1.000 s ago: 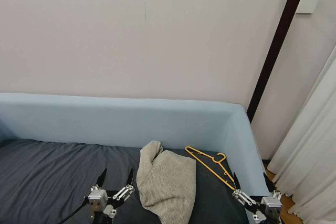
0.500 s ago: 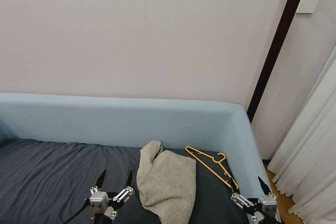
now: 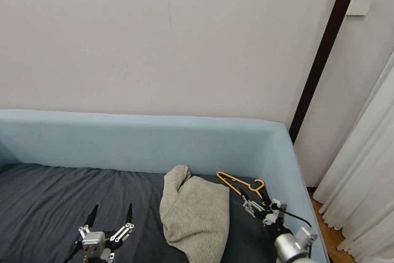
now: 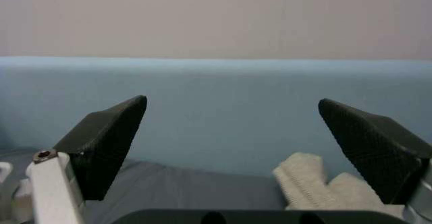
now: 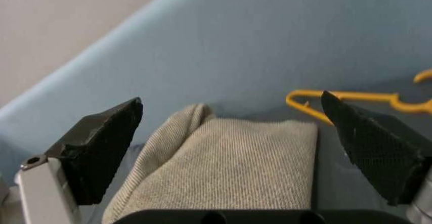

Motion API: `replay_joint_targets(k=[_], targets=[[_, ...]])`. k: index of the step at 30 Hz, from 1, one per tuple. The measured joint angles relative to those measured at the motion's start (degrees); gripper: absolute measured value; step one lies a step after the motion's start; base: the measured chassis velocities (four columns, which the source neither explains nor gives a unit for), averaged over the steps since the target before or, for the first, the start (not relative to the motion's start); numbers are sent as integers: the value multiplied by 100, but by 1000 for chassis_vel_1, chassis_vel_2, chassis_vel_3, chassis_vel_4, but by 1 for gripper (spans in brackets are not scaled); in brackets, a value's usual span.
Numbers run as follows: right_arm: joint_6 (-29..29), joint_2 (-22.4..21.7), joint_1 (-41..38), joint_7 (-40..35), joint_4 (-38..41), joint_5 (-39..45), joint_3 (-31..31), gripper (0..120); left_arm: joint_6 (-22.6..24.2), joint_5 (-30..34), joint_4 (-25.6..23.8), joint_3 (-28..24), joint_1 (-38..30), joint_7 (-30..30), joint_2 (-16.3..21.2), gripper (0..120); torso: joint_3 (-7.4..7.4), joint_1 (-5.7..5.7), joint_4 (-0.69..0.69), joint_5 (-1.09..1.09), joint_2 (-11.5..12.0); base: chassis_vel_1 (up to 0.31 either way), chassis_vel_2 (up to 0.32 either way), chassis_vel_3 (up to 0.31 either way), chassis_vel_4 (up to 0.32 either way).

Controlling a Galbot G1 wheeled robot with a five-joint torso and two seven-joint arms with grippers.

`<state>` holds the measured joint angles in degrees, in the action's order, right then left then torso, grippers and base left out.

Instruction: Pick up the clothes from the sofa and hang them on the clothes hanger.

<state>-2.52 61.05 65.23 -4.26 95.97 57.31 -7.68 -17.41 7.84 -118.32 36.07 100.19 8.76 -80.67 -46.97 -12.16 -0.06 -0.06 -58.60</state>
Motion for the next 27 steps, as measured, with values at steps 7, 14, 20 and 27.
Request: replay_joint_targets(k=[7, 14, 20, 27], targets=[[1138, 641, -1170, -330, -1817, 691, 470, 100, 127, 149, 247, 384, -53, 245, 7, 100, 0, 0, -1, 0, 0, 0, 0, 0, 0], [2333, 1233, -1870, -801, -2747, 1350, 74, 100, 118, 150, 252, 418, -30, 316, -7, 100, 0, 0, -1, -1, 0, 0, 0, 0, 0], [2542, 1485, -2094, -618, -3389, 1116, -141, 100, 111, 134, 297, 376, -86, 335, -26, 100, 0, 0, -1, 0, 0, 0, 0, 0, 0], [2641, 1612, -1887, -254, -3536, 593, -251, 97, 109, 53, 420, 180, -203, 373, -40, 100, 1, 1, -2, -1, -1, 0, 0, 0, 0]])
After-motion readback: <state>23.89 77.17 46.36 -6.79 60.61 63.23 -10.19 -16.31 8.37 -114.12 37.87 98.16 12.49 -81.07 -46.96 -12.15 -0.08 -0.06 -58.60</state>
